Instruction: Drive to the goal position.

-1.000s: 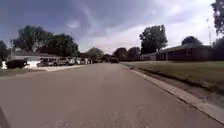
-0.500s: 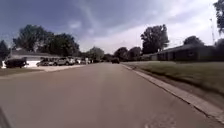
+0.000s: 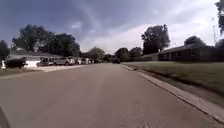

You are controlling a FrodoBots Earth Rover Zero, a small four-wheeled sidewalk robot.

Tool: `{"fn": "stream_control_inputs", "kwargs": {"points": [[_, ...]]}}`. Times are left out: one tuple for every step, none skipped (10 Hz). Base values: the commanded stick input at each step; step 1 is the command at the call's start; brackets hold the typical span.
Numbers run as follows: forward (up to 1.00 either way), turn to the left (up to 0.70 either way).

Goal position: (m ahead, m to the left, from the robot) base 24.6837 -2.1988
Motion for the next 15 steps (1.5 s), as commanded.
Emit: {"fn": "stream_control_inputs", "kwargs": {"points": [[0.70,0.03],[0.70,0.03],[0.70,0.03],[0.70,0.03],[0.70,0.03],[0.70,0.03],[0.70,0.03],[0.70,0.03],[0.70,0.03],[0.70,0.03],[0.70,0.03],[0.70,0.03],[0.70,0.03],[0.70,0.03],[0.70,0.03]]}}
